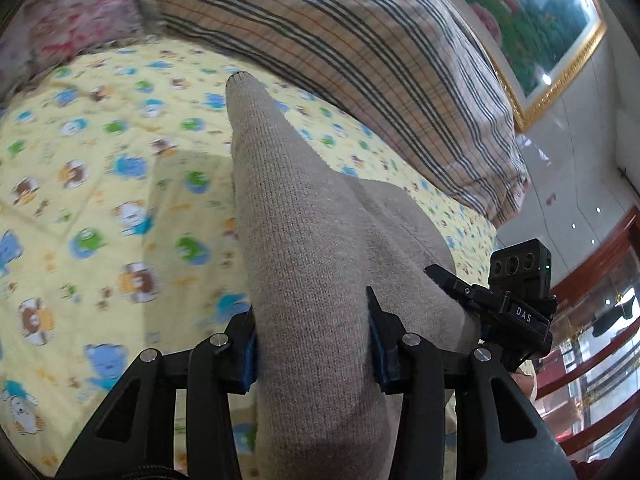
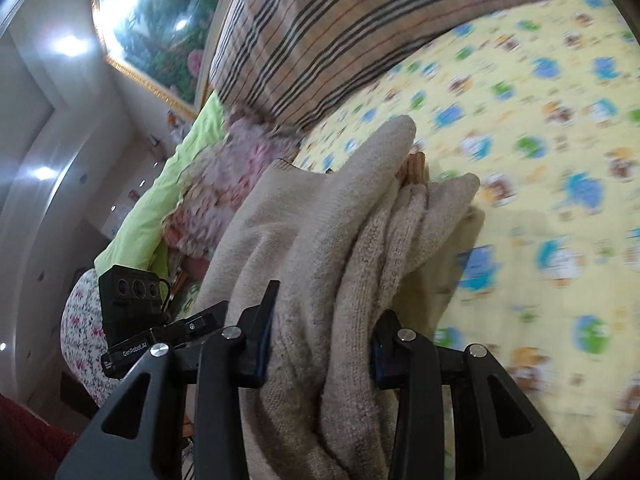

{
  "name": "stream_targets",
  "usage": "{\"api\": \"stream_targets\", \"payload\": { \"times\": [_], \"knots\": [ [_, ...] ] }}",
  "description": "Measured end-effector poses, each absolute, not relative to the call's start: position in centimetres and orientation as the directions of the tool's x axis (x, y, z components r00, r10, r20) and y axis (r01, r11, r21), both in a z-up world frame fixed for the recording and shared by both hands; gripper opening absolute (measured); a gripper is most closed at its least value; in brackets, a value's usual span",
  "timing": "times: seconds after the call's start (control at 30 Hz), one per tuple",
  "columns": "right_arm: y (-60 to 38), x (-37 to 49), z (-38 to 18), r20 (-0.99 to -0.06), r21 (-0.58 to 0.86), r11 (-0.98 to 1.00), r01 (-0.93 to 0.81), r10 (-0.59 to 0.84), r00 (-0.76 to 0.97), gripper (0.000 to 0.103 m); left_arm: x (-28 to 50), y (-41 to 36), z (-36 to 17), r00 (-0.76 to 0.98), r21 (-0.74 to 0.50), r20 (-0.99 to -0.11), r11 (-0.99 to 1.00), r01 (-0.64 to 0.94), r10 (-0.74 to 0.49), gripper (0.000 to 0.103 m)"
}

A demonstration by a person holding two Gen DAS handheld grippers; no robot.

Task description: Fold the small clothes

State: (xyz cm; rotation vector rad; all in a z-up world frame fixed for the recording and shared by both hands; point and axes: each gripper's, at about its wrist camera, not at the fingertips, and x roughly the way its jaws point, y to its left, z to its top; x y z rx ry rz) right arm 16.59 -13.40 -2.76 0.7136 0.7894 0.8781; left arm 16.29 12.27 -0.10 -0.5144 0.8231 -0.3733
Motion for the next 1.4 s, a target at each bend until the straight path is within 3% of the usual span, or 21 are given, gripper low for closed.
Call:
{"api": "stream_targets", "payload": {
  "times": [0.2, 0.47, 0.6, 1.13, 1.2, 1.3, 1.4],
  "knots": [
    [-12.0, 17.2, -5.5, -0.357, 0.817, 0.477, -0.322, 0.859, 0.367, 0.043, 15.6, 14.9, -4.1, 0.615, -0.605, -0.595, 0.792, 0.082, -0.518, 0.046],
    [-12.5, 17.6, -6.7, -0.438, 0.789, 0.552, -0.270, 0.813, 0.382, 0.053, 15.8, 14.1, -4.8, 0.613, -0.544, -0.641, 0.836, 0.063, -0.463, 0.059],
    [-12.6, 17.3, -5.4, -0.472, 0.765, 0.593, -0.253, 0.782, 0.406, 0.058, 15.0, 14.1, -3.5, 0.606, -0.514, -0.671, 0.857, 0.036, -0.428, 0.060],
    [-16.6, 8.8, -1.0, -0.429, 0.688, 0.678, -0.259, 0.668, 0.607, 0.058, 7.4, 14.2, 0.0, 0.670, -0.349, -0.711, 0.934, -0.072, -0.214, 0.060],
    [-15.8, 8.0, -0.6, -0.432, 0.666, 0.693, -0.275, 0.659, 0.616, 0.054, 7.1, 14.3, 0.7, 0.687, -0.346, -0.696, 0.936, -0.065, -0.210, 0.060],
    [-14.2, 7.5, 0.3, -0.429, 0.638, 0.703, -0.315, 0.664, 0.613, 0.036, 7.2, 13.6, 1.9, 0.705, -0.308, -0.685, 0.950, -0.052, -0.184, 0.060],
    [-12.5, 7.8, 0.9, -0.442, 0.612, 0.708, -0.352, 0.676, 0.589, 0.031, 7.3, 12.3, 3.0, 0.727, -0.287, -0.655, 0.958, 0.011, -0.205, 0.060]
  ]
}}
